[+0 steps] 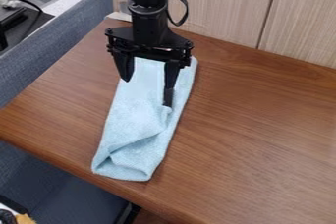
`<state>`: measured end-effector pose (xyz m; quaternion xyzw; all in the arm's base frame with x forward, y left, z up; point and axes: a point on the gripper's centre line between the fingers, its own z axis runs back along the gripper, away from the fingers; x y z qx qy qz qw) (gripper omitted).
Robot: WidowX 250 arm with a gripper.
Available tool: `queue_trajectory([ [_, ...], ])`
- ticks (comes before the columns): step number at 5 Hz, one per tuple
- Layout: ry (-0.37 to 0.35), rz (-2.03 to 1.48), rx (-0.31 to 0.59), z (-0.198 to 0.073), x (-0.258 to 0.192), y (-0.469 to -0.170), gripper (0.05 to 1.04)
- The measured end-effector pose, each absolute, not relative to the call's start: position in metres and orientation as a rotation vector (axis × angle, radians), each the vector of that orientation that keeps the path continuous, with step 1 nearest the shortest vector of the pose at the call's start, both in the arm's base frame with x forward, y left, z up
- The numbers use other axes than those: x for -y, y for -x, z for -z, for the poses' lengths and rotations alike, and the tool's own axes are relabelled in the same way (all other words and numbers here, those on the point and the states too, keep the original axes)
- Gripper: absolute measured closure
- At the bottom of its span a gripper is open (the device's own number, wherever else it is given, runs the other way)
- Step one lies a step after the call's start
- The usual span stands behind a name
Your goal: Fold the cloth from bottom to top
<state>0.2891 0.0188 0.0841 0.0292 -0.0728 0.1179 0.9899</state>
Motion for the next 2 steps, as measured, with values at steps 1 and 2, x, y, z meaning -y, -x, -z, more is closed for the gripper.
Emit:
queue_trajectory([
  [1,-0.057,-0.237,0.117,-0.076,-0.018,-0.286,0.083],
  [2,-0.031,-0.211,0.129,-0.079,-0.007,-0.269,0.083],
])
